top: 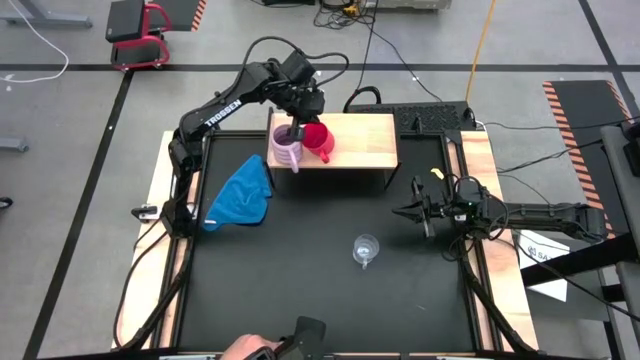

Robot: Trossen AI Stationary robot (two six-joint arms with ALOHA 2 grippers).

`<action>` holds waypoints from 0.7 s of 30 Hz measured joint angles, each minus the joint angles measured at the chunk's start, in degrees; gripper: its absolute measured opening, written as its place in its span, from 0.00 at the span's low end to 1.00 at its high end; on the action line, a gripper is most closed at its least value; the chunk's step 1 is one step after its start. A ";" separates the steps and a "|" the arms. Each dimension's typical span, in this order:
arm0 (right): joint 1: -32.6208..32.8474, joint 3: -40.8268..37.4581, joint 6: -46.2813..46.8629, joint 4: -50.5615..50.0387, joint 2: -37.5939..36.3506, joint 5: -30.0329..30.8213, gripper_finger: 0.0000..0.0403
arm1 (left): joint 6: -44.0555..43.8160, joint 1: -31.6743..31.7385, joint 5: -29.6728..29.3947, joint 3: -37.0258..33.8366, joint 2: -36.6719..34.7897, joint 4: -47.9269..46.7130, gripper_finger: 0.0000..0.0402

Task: Stack small to large cups/mugs on shelf
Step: Put the red mug on the shelf

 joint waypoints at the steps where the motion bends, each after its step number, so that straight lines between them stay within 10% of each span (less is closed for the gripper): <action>1: 0.00 0.01 -0.02 0.07 0.00 0.00 0.00 | 0.02 0.00 0.00 0.00 0.00 0.00 0.00; 21: 0.01 0.00 0.32 0.20 0.15 0.02 0.00 | 0.44 -0.03 0.36 0.15 3.45 2.77 0.01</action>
